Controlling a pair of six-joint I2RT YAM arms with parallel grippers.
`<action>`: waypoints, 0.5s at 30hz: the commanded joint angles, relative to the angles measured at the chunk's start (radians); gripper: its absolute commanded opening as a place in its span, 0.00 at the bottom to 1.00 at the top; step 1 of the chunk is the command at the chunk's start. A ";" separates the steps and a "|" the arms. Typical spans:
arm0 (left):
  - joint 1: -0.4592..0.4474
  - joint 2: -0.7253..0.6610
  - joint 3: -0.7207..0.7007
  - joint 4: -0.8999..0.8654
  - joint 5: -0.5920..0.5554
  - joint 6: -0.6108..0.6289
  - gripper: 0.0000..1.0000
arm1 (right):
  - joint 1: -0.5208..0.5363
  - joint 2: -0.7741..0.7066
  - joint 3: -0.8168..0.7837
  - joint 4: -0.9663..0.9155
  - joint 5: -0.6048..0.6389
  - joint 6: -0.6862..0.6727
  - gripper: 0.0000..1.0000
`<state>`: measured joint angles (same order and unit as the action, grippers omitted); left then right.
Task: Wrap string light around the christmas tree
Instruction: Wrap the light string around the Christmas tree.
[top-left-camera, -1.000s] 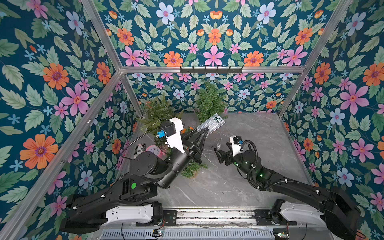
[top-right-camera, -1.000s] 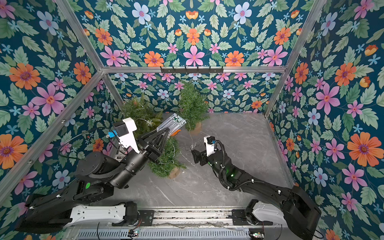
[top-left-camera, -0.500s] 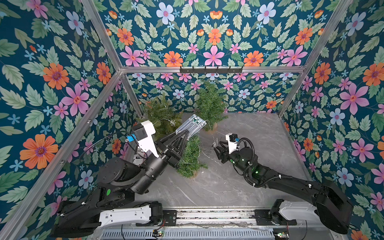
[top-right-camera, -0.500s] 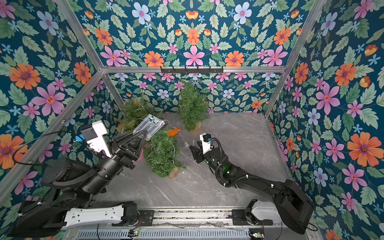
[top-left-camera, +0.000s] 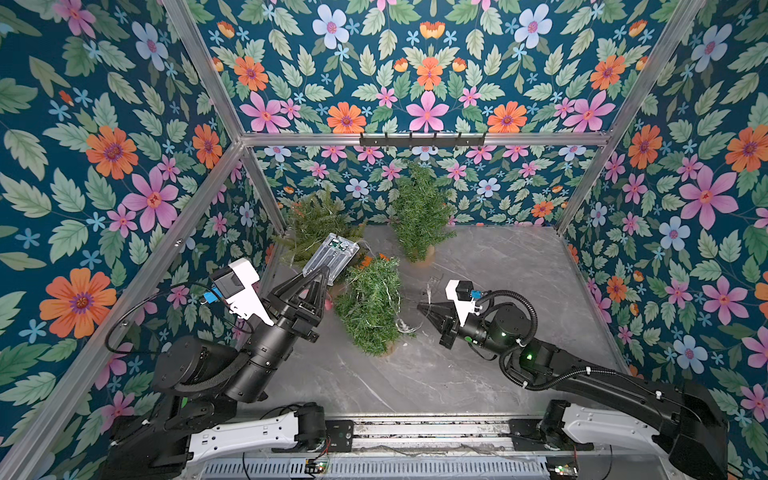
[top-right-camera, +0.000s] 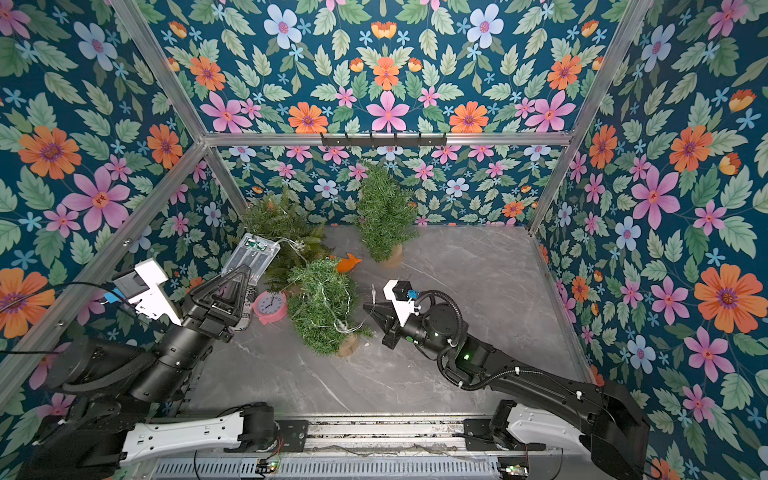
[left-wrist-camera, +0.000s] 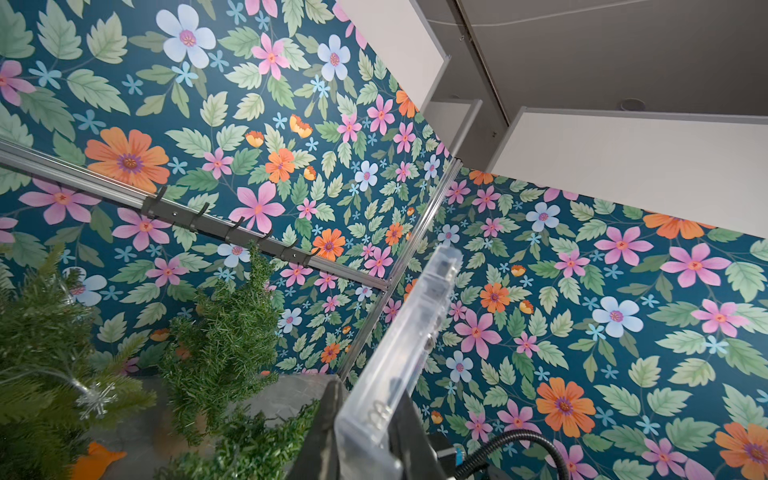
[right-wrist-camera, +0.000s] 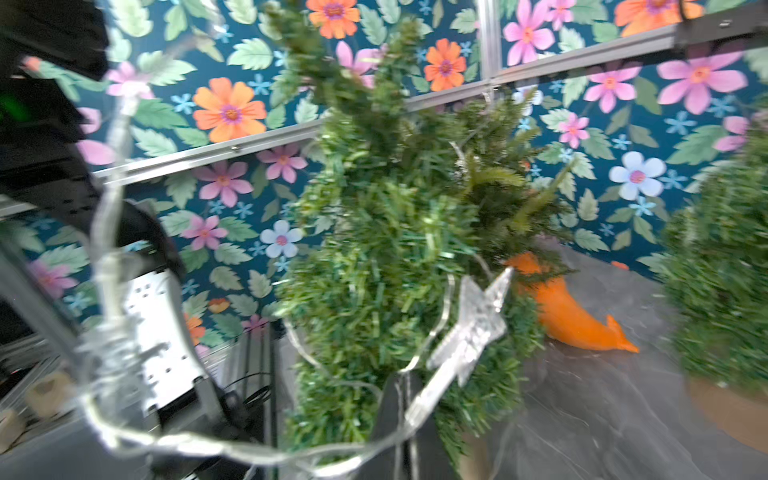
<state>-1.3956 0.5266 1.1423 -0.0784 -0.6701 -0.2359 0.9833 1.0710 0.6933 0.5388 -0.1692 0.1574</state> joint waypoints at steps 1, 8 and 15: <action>0.001 -0.023 -0.017 0.058 -0.036 0.033 0.00 | 0.040 -0.001 0.037 -0.048 -0.046 -0.065 0.05; 0.000 -0.079 -0.039 0.107 -0.055 0.062 0.00 | 0.150 0.072 0.170 -0.169 -0.071 -0.173 0.08; 0.000 -0.123 -0.042 0.134 -0.127 0.100 0.00 | 0.201 0.177 0.288 -0.205 -0.146 -0.217 0.09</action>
<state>-1.3956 0.4118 1.1007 0.0147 -0.7586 -0.1726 1.1675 1.2240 0.9520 0.3519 -0.2680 -0.0059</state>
